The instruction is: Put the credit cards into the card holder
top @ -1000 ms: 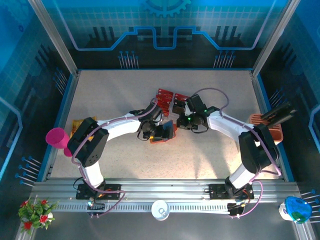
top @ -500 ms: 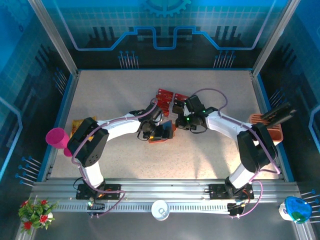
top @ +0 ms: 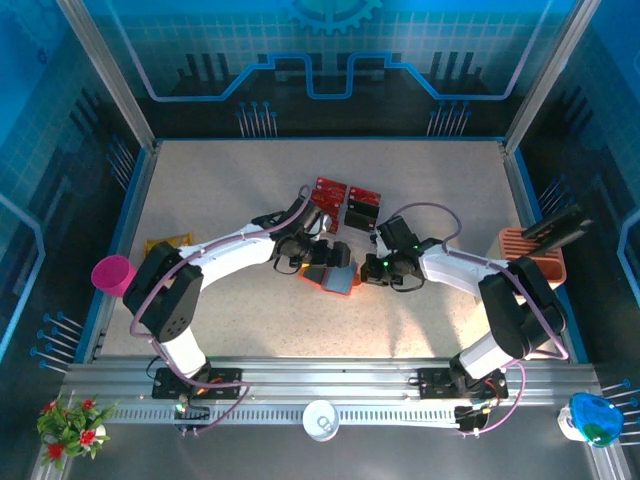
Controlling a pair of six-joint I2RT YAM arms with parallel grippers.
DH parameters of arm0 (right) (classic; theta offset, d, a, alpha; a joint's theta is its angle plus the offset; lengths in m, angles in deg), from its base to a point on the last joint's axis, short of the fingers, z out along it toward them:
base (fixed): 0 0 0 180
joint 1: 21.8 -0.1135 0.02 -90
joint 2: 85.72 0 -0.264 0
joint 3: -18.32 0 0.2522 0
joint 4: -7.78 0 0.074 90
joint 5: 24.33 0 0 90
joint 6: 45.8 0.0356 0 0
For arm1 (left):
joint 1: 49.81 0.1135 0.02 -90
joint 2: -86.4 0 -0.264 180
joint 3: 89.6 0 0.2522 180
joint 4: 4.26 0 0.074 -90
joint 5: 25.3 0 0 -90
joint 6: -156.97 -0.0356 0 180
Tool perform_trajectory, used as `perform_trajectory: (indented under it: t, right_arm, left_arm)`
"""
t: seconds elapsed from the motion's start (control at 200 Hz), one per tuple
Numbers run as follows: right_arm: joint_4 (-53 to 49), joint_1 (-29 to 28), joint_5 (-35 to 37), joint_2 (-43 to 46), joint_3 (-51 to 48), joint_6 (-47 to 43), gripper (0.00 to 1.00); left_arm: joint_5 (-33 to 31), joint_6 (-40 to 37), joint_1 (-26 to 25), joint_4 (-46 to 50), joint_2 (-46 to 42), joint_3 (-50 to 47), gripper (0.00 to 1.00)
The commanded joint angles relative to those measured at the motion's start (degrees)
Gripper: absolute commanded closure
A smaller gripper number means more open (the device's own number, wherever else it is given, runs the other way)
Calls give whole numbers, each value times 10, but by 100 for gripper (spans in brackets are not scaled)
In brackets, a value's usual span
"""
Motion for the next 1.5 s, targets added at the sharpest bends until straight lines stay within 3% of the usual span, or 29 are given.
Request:
perform_trajectory:
  t: [0.0,0.275,0.695,0.91,1.101,1.321,1.496]
  right_arm:
    - [20,-5,-33,10,-9,-35,100]
    - [-6,-5,-67,-3,-9,-87,100]
    - [-80,4,-62,-32,23,-124,100]
    - [-100,12,-60,-32,38,-121,78]
    - [-106,27,-53,10,27,-97,69]
    - [-125,46,-26,76,36,-59,69]
    - [-108,46,-19,89,48,-8,82]
  left_arm:
    - [17,9,-2,14,-19,21,1]
    - [13,-2,-2,37,-26,32,1]
    - [18,2,-4,41,-28,34,1]
    - [16,3,-5,42,-23,38,1]
    - [13,5,-7,40,-18,43,1]
    - [6,3,-7,38,-13,45,1]
    - [-3,-10,-6,46,-13,43,1]
